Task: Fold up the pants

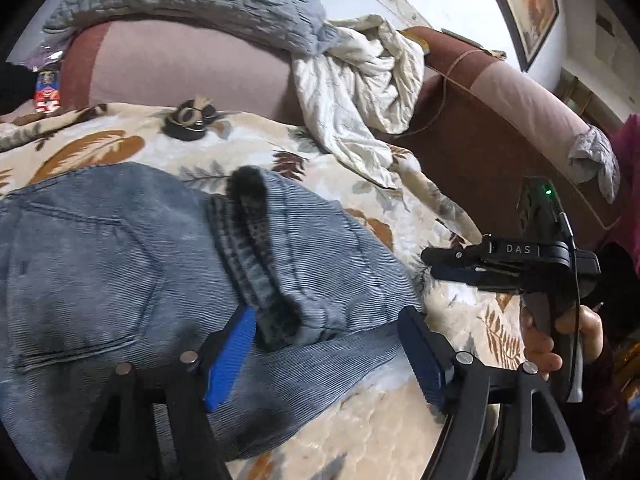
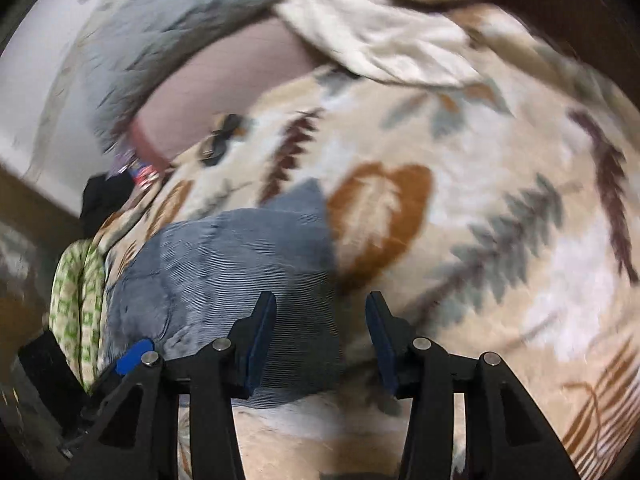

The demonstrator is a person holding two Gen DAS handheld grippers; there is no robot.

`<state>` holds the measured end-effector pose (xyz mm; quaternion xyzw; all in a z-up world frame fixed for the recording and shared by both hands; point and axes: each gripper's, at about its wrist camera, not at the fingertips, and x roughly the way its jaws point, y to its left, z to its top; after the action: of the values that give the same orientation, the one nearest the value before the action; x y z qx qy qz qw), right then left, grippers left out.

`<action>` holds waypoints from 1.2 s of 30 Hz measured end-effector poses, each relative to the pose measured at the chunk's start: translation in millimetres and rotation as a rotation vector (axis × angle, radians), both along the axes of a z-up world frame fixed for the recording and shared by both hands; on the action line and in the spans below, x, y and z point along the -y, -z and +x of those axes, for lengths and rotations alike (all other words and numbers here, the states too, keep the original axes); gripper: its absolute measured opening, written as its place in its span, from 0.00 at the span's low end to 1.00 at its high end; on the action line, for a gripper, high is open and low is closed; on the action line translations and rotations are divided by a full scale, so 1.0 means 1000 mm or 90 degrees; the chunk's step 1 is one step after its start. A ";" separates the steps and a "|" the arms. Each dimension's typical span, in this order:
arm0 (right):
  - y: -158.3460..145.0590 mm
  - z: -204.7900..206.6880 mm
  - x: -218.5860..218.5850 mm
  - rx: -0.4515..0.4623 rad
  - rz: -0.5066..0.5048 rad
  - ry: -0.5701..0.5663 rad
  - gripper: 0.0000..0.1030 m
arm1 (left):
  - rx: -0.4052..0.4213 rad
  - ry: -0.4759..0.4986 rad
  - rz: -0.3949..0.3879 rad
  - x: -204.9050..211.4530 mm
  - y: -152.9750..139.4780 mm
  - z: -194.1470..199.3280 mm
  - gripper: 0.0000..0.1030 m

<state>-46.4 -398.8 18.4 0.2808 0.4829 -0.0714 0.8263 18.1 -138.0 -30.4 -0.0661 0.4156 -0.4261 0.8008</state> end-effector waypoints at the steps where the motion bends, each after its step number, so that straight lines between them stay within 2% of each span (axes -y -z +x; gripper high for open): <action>1: 0.005 -0.004 0.006 -0.011 0.021 0.016 0.46 | 0.008 0.000 0.003 0.004 0.001 0.001 0.74; 3: 0.010 -0.010 0.009 -0.013 0.060 0.022 0.46 | 0.042 0.000 0.023 0.011 0.002 -0.001 0.74; 5: 0.008 -0.018 0.011 0.017 0.114 0.023 0.46 | 0.067 0.011 0.055 0.017 0.003 -0.004 0.74; 6: 0.004 -0.022 0.009 0.034 0.118 0.019 0.46 | 0.071 0.021 0.064 0.018 0.002 -0.006 0.74; 8: -0.008 -0.030 -0.001 0.049 0.067 -0.010 0.47 | 0.088 0.037 0.077 0.017 -0.001 -0.011 0.74; 10: -0.010 -0.034 -0.011 0.036 0.030 -0.047 0.56 | 0.147 0.069 0.141 0.023 -0.002 -0.023 0.74; 12: -0.004 -0.034 -0.023 0.009 0.007 -0.086 0.56 | 0.169 0.090 0.166 0.026 0.001 -0.029 0.75; 17: 0.017 -0.022 -0.049 -0.047 -0.070 -0.163 0.56 | 0.161 0.079 0.199 0.030 0.012 -0.027 0.75; 23: 0.041 -0.006 -0.074 -0.080 -0.137 -0.180 0.56 | 0.160 0.039 0.234 0.027 0.019 -0.013 0.75; 28: 0.054 0.007 -0.083 -0.080 -0.199 -0.165 0.56 | 0.133 0.030 0.225 0.028 0.027 -0.002 0.75; 29: 0.055 0.007 -0.081 -0.077 -0.195 -0.160 0.53 | 0.123 0.027 0.214 0.027 0.029 0.001 0.75; 30: 0.054 0.006 -0.077 -0.070 -0.183 -0.148 0.41 | 0.118 0.026 0.204 0.026 0.029 0.002 0.74; 32: 0.049 0.003 -0.067 -0.061 -0.169 -0.129 0.31 | 0.108 0.026 0.186 0.026 0.031 0.006 0.68; 34: 0.045 -0.003 -0.054 -0.046 -0.130 -0.114 0.26 | 0.084 0.038 0.162 0.028 0.032 0.009 0.36; 36: 0.043 -0.007 -0.048 -0.038 -0.111 -0.110 0.21 | 0.060 0.046 0.152 0.030 0.035 0.011 0.29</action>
<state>-53.6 -350.7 -24.3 0.1631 0.5219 -0.0495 0.8358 29.4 -167.9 -65.6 0.0647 0.4271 -0.4052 0.8057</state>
